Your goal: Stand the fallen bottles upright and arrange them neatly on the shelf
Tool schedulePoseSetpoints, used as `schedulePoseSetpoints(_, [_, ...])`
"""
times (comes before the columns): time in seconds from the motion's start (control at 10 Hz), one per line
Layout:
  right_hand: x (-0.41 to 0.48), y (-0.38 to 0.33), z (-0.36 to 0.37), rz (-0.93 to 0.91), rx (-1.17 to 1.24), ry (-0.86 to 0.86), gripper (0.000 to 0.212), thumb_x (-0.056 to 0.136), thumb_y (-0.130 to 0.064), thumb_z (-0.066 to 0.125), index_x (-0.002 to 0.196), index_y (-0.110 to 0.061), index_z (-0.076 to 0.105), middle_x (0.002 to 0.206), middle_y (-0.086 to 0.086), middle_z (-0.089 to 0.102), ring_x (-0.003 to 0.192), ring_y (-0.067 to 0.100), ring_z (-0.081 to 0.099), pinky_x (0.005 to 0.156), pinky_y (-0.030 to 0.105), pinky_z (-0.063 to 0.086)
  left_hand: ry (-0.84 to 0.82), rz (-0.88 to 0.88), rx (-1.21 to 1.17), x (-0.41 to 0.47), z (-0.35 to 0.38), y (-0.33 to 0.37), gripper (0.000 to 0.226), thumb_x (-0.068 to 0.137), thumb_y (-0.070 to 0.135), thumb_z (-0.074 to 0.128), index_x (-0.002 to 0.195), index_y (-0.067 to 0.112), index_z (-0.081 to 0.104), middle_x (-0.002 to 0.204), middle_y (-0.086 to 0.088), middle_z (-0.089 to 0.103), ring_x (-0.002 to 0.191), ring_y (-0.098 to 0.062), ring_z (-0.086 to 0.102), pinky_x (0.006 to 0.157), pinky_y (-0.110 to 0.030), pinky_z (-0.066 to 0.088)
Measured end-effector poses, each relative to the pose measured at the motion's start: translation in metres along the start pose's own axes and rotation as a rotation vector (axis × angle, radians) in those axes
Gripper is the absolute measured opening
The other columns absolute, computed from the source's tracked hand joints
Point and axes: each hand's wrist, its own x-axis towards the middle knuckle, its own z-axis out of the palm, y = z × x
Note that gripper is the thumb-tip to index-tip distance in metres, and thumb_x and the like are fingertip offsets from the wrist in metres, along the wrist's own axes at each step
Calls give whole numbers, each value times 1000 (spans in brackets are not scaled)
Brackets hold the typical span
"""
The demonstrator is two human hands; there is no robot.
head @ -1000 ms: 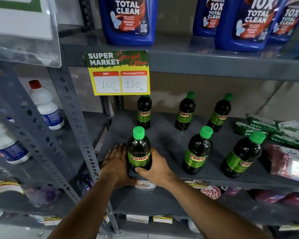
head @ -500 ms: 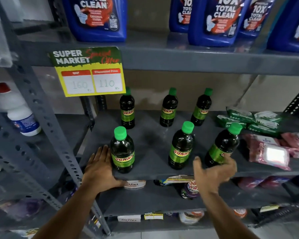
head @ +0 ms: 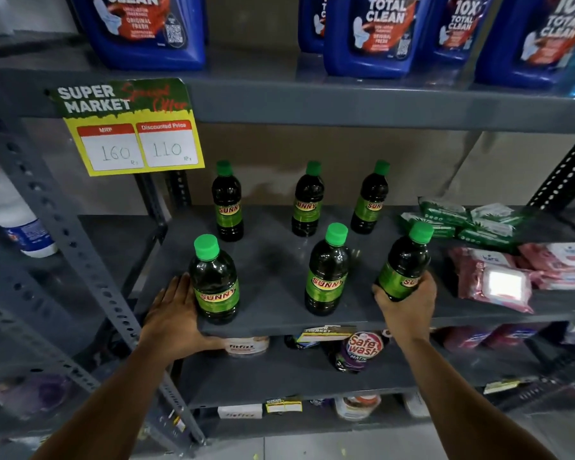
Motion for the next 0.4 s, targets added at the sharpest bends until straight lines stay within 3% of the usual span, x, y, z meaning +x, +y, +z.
schedulePoseSetpoints(0.1, [4,-1,-2,24,10,-31,74,52,-29,95,112,-12,54,107,14,59,99,33,60,83,51,55,-1,-7,-14,-1,-1,1,164,27,112,27,156,17,-7,166,-9,-4,151,-25,-2,125,-44,5])
schedulePoseSetpoints(0.2, [10,-1,-3,21,2,-41,72,49,-34,94,106,-9,59,100,14,62,95,34,60,79,48,55,5,-17,-6,1,-2,1,158,31,108,39,157,17,9,164,-10,14,149,-28,11,123,-46,12])
schedulePoseSetpoints(0.3, [2,-7,-9,18,-14,-56,91,49,-36,97,123,-7,52,118,14,55,112,28,49,97,44,50,-18,-24,-23,-1,-3,2,156,31,106,44,157,18,13,162,-11,18,147,-30,14,123,-47,13])
schedulePoseSetpoints(0.4, [-13,-3,-16,-32,-25,-18,121,59,-53,89,150,-5,24,149,23,31,138,29,26,112,47,28,9,-50,-125,-3,-8,6,162,27,99,60,157,18,6,164,-11,8,149,-31,6,123,-50,12])
